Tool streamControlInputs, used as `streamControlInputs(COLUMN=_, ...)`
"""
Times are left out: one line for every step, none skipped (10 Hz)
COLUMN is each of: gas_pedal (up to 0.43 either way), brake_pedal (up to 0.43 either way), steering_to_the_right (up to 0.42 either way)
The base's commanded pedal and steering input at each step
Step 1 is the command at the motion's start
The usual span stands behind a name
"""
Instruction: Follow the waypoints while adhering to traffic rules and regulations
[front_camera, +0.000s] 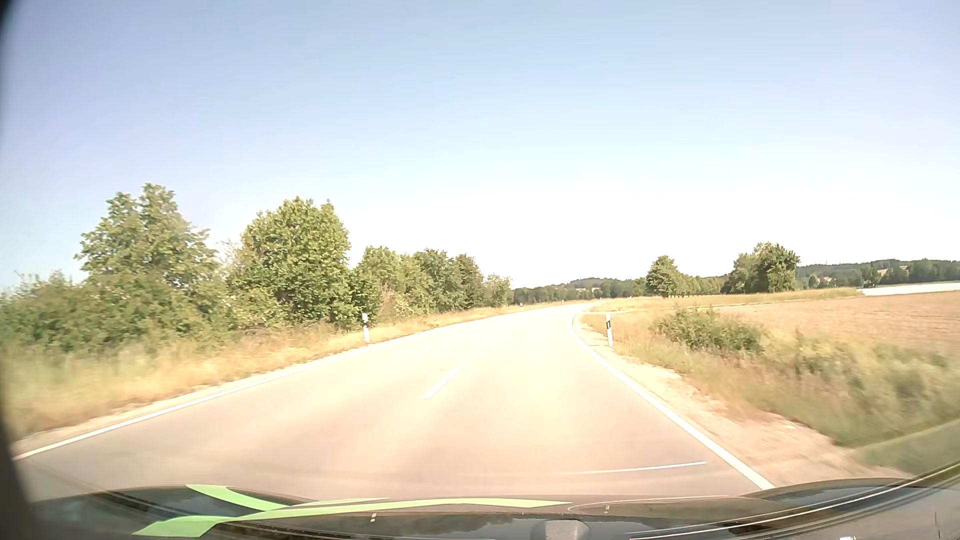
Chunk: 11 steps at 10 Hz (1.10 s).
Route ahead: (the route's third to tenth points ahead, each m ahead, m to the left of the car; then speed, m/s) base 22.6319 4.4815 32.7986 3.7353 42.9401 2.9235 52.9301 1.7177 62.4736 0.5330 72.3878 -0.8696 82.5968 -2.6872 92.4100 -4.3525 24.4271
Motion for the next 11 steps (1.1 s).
streamControlInputs(gas_pedal=0.268, brake_pedal=0.000, steering_to_the_right=0.011)
streamControlInputs(gas_pedal=0.260, brake_pedal=0.000, steering_to_the_right=0.011)
streamControlInputs(gas_pedal=0.248, brake_pedal=0.000, steering_to_the_right=0.011)
streamControlInputs(gas_pedal=0.240, brake_pedal=0.000, steering_to_the_right=0.011)
streamControlInputs(gas_pedal=0.240, brake_pedal=0.000, steering_to_the_right=0.011)
streamControlInputs(gas_pedal=0.240, brake_pedal=0.000, steering_to_the_right=0.011)
streamControlInputs(gas_pedal=0.240, brake_pedal=0.000, steering_to_the_right=0.011)
streamControlInputs(gas_pedal=0.228, brake_pedal=0.000, steering_to_the_right=0.011)
streamControlInputs(gas_pedal=0.220, brake_pedal=0.000, steering_to_the_right=0.011)
streamControlInputs(gas_pedal=0.220, brake_pedal=0.000, steering_to_the_right=0.011)
streamControlInputs(gas_pedal=0.220, brake_pedal=0.000, steering_to_the_right=0.011)
